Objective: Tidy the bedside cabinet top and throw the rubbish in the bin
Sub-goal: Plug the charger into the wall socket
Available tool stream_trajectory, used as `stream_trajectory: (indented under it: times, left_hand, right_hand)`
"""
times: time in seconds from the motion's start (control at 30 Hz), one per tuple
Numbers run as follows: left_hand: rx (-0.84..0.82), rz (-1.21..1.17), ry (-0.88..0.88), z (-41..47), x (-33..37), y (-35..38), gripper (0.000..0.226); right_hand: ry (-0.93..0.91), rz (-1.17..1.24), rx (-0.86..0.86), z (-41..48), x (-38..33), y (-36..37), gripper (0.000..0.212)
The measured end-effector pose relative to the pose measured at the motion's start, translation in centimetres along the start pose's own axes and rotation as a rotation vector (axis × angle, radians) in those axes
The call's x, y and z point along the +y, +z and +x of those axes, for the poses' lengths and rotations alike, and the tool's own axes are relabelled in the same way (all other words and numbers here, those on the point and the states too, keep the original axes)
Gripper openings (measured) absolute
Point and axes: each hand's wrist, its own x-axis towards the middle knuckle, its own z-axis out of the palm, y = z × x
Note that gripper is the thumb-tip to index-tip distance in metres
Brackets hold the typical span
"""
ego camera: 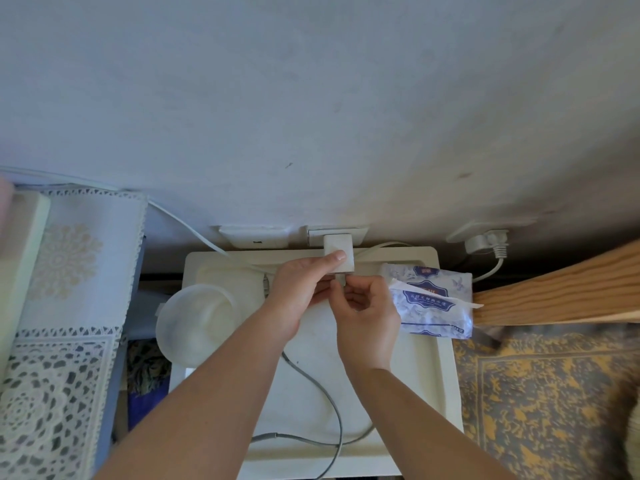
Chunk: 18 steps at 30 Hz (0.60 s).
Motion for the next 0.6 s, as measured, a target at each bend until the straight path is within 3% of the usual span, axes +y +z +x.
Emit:
stream_trajectory:
  times: [0.33, 0.5, 0.6]
  left_hand:
    - [0.034, 0.049, 0.019, -0.5, -0.2, 0.3, 0.024]
    - [0.082, -0.001, -0.065, -1.9, 0.7, 0.9, 0.027]
    - [0.233, 0.368, 0.111, -3.1, -0.2, 1.3, 0.039]
  right_hand:
    - [0.019, -0.02, 0.003, -0.2, 0.0, 0.2, 0.013]
    - [0.031, -0.026, -0.006, -0.7, -0.3, 0.6, 0.012]
    - [0.011, -0.06, -0.04, -1.4, -0.4, 0.3, 0.015]
